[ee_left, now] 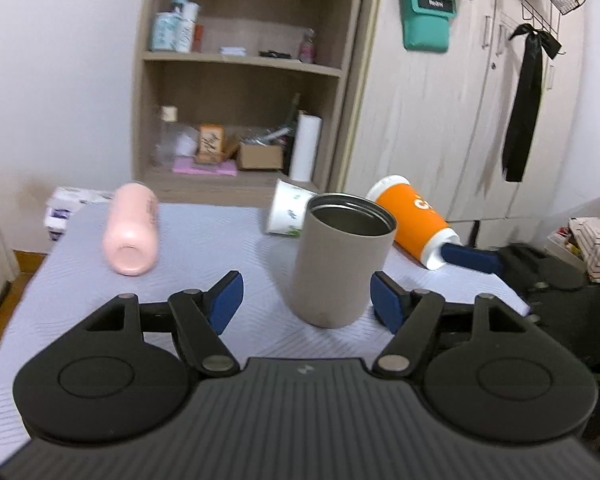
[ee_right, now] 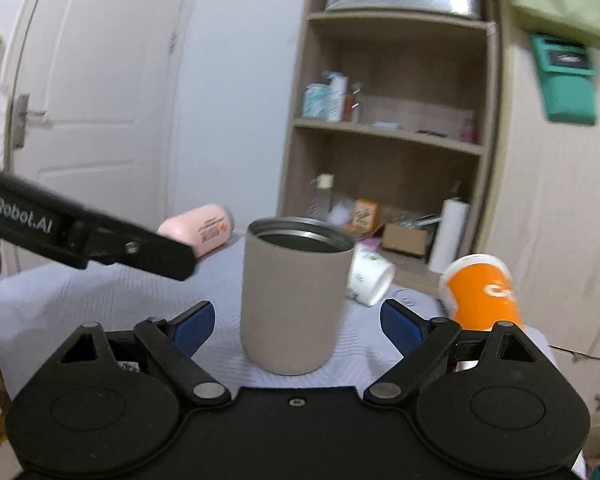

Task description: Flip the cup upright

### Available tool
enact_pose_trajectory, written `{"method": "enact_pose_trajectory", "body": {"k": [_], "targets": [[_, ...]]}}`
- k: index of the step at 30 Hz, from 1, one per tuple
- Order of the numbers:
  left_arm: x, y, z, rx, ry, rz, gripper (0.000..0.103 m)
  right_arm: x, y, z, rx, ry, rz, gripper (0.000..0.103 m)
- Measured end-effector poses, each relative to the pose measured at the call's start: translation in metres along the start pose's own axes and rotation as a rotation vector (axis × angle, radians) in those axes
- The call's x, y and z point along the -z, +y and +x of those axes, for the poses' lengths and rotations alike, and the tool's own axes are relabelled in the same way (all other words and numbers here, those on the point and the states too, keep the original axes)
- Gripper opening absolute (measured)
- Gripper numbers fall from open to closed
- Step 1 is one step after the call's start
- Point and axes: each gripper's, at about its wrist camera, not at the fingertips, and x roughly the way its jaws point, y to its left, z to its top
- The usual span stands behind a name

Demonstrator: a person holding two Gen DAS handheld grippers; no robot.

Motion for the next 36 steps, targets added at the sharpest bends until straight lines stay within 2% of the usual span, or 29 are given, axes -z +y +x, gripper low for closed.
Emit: {"method": "enact_pose_trajectory", "body": {"k": [5, 13, 17, 20, 22, 26, 36], "targets": [[0.007, -0.010, -0.023, -0.092, -0.067, 0.029, 0.073, -0.002, 0.004, -0.032, 0.089, -0.069, 0.023, 0.093], [0.015, -0.014, -0.048, -0.089, -0.090, -0.011, 0.078, -0.008, 0.021, -0.067, 0.220, -0.111, 0.016, 0.093], [0.017, -0.014, -0.060, -0.099, -0.103, -0.014, 0.084, -0.007, 0.025, -0.076, 0.238, -0.095, 0.023, 0.093], [0.017, -0.015, -0.067, -0.114, -0.113, -0.010, 0.088, -0.009, 0.025, -0.079, 0.242, -0.080, 0.055, 0.098], [0.017, -0.016, -0.072, -0.124, -0.120, -0.001, 0.092, -0.012, 0.022, -0.080, 0.249, -0.067, 0.096, 0.102], [0.016, -0.015, -0.078, -0.136, -0.125, -0.013, 0.103, -0.017, 0.012, -0.079, 0.288, -0.031, 0.179, 0.103], [0.019, -0.016, -0.075, -0.183, -0.056, -0.022, 0.103, -0.018, 0.008, -0.084, 0.330, 0.027, 0.204, 0.103]]}}
